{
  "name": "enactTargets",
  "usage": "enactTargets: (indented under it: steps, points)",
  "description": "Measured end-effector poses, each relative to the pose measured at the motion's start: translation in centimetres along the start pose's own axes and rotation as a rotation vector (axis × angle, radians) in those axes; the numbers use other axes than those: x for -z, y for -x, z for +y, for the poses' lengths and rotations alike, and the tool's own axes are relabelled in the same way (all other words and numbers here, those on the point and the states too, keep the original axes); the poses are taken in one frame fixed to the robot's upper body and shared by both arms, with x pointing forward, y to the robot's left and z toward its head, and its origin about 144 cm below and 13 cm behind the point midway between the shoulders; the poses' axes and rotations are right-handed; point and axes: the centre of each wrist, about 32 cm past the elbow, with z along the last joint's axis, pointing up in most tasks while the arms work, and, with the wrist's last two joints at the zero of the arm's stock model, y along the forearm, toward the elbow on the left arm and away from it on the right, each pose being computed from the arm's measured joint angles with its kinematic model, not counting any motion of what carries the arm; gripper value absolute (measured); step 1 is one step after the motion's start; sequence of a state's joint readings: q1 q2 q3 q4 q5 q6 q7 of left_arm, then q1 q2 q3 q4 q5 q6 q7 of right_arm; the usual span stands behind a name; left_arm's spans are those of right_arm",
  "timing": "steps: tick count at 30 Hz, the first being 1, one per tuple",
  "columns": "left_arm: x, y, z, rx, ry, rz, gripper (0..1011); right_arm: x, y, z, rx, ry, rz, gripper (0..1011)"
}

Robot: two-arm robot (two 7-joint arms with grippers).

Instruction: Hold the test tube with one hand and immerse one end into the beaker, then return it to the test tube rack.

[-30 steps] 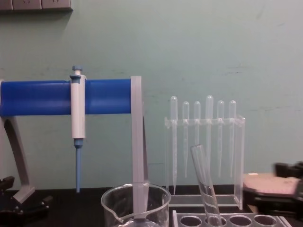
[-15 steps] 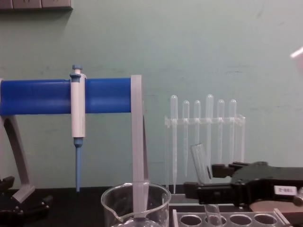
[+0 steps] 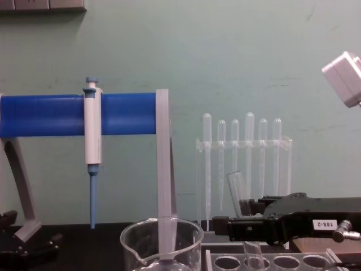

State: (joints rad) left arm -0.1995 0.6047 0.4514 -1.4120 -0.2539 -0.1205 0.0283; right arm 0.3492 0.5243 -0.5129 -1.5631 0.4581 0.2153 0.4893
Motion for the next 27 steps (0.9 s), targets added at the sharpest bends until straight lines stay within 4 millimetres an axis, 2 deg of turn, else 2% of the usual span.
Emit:
enactTargets:
  steps: [1, 5, 6, 8, 10, 11, 14, 15, 18, 27]
  points:
    - [0.0, 0.0, 0.0, 0.0, 0.0, 0.0, 1000, 0.0, 0.0, 0.0, 0.001, 0.001, 0.0, 772]
    - [0.0, 0.0, 0.0, 0.0, 0.0, 0.0, 1000, 0.0, 0.0, 0.0, 0.008, 0.003, 0.003, 635]
    - [0.0, 0.0, 0.0, 0.0, 0.0, 0.0, 1000, 0.0, 0.0, 0.0, 0.008, 0.003, 0.004, 627]
    - [0.0, 0.0, 0.0, 0.0, 0.0, 0.0, 1000, 0.0, 0.1, 0.1, 0.01, 0.002, 0.007, 540]
    - [0.0, 0.0, 0.0, 0.0, 0.0, 0.0, 1000, 0.0, 0.1, 0.1, 0.012, 0.001, 0.009, 496]
    - [0.0, 0.0, 0.0, 0.0, 0.0, 0.0, 1000, 0.0, 0.1, 0.0, 0.013, 0.001, 0.01, 435]
    - [0.0, 0.0, 0.0, 0.0, 0.0, 0.0, 1000, 0.0, 0.2, 0.0, 0.014, -0.001, 0.011, 375]
    - [0.0, 0.0, 0.0, 0.0, 0.0, 0.0, 1000, 0.0, 0.2, 0.0, 0.016, -0.002, 0.012, 314]
    - [0.0, 0.0, 0.0, 0.0, 0.0, 0.0, 1000, 0.0, 0.3, 0.0, 0.017, -0.007, 0.011, 230]
    - [0.0, 0.0, 0.0, 0.0, 0.0, 0.0, 1000, -0.7, 1.0, -1.1, 0.043, -0.08, -0.005, 225]
